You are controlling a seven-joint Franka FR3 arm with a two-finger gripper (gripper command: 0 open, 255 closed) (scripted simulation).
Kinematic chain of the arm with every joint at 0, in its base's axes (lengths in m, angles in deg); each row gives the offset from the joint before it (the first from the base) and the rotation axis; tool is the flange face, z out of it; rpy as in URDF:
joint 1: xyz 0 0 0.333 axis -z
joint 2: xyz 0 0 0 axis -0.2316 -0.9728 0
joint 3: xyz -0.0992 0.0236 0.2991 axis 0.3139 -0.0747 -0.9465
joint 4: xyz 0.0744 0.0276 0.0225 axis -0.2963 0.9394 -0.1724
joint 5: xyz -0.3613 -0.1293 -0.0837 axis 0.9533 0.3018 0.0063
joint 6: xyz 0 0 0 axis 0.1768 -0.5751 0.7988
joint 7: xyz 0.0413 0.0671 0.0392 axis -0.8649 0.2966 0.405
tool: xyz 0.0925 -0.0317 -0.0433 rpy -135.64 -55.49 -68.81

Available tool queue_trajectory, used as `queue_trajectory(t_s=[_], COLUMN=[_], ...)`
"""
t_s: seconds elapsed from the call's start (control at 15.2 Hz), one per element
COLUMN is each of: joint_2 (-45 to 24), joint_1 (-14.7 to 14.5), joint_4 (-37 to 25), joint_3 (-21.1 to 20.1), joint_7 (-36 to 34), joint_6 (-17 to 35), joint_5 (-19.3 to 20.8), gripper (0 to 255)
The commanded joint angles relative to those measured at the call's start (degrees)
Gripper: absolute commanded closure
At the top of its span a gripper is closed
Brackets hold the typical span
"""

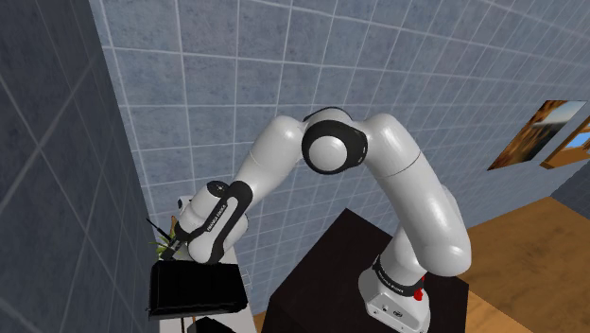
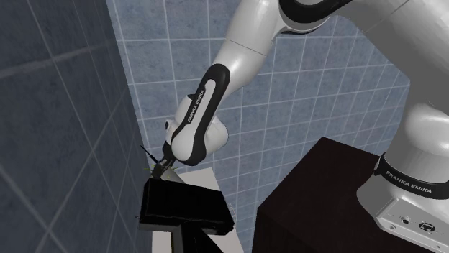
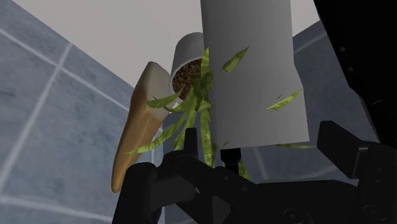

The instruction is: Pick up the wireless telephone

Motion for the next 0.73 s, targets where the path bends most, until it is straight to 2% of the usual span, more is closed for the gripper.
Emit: queue_trajectory(t_s=[0.0,0.66], joint_2=[-0.3,0.4], joint_1=[-0.1,-0.1], joint_4=[-0.2,0.3], joint_3=[0.0,0.0], joint_7=[0.0,0.0], joint_6=[0.0,-0.3], joint_5=[0.0,0.0], gripper=[255,255])
